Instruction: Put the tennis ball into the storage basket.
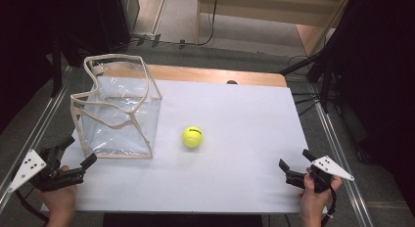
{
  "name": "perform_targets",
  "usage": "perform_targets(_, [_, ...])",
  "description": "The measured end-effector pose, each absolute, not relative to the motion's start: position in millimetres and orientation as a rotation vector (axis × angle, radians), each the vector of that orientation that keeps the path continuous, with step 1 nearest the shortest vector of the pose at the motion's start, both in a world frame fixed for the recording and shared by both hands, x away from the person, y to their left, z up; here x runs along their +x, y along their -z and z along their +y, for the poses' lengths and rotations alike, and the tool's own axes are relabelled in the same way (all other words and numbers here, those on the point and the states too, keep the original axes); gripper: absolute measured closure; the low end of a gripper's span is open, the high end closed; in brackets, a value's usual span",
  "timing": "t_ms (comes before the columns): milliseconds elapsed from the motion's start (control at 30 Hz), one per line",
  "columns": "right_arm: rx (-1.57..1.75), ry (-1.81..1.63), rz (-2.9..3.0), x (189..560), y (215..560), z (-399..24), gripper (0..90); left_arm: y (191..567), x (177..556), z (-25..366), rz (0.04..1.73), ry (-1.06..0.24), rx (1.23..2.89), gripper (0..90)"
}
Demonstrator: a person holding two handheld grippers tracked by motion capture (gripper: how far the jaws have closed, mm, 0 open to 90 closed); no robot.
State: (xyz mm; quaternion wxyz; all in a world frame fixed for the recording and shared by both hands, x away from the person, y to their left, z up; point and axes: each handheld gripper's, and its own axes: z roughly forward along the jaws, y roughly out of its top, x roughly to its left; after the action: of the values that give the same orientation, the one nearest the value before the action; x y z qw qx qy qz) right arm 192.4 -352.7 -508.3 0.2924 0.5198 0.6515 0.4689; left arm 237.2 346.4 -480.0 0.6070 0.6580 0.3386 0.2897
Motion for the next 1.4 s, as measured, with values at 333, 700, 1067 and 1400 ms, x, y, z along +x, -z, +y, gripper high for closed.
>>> perform_targets(333, [1.329, -1.224, 1.861, 198.1, 494.3, -346.1, 0.0, 480.1, 236.5, 343.9, 0.773, -0.677, 1.54, 5.3])
perform_targets(700, [1.242, -1.146, 2.036, 225.8, 470.3, -318.4, 0.0, 480.2, 236.2, 342.3, 0.769, -0.682, 1.554, 5.3])
perform_targets(1067, [1.194, -1.134, 2.118, 249.1, 458.9, -296.6, 0.0, 480.3, 236.6, 340.9, 0.759, -0.681, 1.565, 5.3])
perform_targets(1400, [1.129, -1.124, 2.19, 268.5, 453.2, -272.8, 0.0, 480.4, 236.6, 339.4, 0.759, -0.68, 1.567, 5.3])
